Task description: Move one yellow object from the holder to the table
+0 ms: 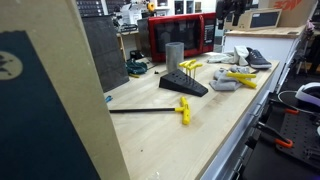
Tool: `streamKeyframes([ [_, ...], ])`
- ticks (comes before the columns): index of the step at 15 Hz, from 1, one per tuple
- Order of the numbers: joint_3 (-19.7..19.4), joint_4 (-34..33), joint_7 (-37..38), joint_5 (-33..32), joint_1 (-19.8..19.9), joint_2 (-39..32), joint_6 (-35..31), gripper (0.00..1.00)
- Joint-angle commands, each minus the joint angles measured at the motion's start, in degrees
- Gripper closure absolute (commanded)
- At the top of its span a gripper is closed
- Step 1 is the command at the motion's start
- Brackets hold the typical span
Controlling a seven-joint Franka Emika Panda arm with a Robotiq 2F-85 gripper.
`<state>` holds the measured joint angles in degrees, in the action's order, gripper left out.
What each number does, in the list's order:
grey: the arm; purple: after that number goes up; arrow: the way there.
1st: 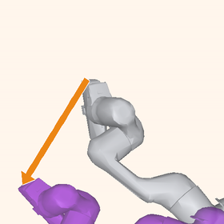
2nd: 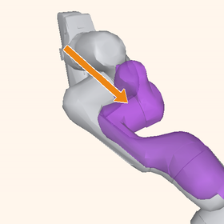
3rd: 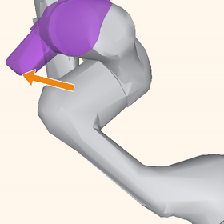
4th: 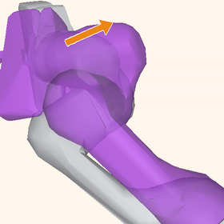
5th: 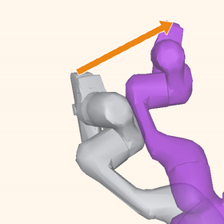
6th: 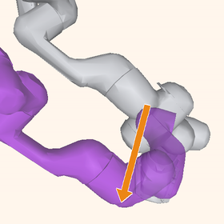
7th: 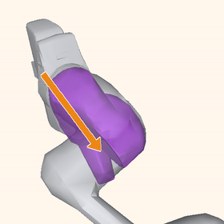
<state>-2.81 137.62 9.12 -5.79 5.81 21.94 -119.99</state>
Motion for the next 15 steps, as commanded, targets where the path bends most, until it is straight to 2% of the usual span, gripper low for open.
streamKeyframes([
  [1, 3.28, -1.39, 7.62, 1.64, -0.95, -4.05, -3.6, 0.0],
  [5, 5.75, -3.04, 12.01, 2.67, -2.71, -8.01, -4.78, 0.0],
  [15, 6.81, -11.19, 10.09, 5.53, -6.9, -18.41, -4.36, 0.0],
])
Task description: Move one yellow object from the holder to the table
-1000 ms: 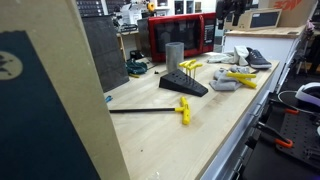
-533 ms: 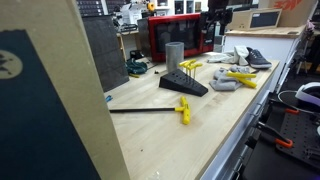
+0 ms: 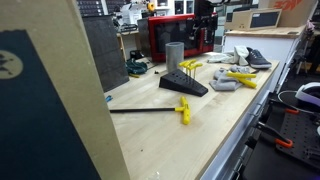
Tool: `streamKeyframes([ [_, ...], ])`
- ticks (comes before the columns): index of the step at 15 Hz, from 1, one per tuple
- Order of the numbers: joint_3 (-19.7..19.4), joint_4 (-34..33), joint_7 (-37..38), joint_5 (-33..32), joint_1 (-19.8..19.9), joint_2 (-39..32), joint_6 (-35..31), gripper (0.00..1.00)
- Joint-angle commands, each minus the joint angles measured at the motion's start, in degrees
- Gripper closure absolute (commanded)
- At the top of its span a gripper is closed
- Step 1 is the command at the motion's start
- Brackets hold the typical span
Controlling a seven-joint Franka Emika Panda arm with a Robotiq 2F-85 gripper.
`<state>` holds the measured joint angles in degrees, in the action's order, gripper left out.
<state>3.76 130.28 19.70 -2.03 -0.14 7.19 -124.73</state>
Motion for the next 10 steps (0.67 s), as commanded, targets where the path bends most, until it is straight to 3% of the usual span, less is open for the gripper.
streamKeyframes([
  [1, 0.27, -4.73, -0.69, 2.0, -1.35, -4.63, 0.45, 0.0],
  [6, 0.45, -7.7, -1.77, 3.15, -3.14, -7.87, 1.14, 0.0],
  [10, 0.27, -8.19, -8.36, 7.49, -3.56, -9.08, 2.11, 0.0],
])
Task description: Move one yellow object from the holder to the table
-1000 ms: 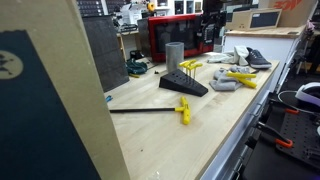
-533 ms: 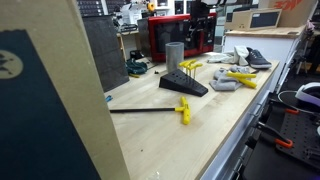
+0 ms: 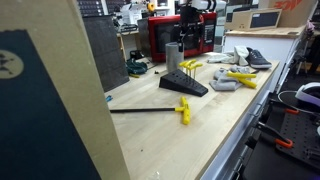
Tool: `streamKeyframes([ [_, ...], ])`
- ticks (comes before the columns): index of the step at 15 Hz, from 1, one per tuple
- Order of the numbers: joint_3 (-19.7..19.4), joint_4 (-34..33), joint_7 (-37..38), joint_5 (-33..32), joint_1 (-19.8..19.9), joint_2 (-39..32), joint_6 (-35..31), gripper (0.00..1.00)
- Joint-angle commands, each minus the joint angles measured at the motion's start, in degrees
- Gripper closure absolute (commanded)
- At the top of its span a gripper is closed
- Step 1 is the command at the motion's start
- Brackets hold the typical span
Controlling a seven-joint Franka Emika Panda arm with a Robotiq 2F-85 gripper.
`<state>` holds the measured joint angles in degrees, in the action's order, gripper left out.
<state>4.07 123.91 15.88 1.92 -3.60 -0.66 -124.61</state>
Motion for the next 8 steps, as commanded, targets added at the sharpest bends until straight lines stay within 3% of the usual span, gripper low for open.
streamKeyframes([
  [1, -0.05, -1.88, -5.73, 4.43, -0.08, -1.43, 2.23, 0.0],
  [8, -0.08, -2.27, -10.43, 7.74, 0.05, -2.59, 3.75, 0.0],
])
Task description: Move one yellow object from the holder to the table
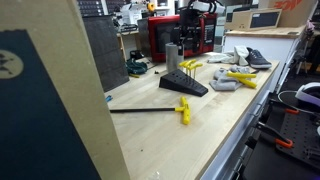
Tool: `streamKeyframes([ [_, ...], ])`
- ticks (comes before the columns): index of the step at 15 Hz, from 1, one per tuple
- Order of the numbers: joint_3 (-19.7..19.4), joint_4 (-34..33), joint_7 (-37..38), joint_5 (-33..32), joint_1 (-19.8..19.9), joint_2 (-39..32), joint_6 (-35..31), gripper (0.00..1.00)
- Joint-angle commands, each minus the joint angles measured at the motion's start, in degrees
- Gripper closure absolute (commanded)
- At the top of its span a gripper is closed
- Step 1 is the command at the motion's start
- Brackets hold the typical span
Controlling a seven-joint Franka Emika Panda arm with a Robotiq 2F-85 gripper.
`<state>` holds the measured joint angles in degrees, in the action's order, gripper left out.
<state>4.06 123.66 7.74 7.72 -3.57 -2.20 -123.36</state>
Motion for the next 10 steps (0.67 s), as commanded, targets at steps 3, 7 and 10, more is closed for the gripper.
streamKeyframes([
  [3, 0.07, -2.45, -3.24, 2.9, -0.09, -1.79, 2.52, 0.0],
  [7, 0.36, -3.04, -3.33, 4.03, -0.47, -3.04, 2.46, 0.0],
  [10, 0.51, -3.34, -3.1, 3.75, -0.92, -4.02, 2.47, 0.0],
])
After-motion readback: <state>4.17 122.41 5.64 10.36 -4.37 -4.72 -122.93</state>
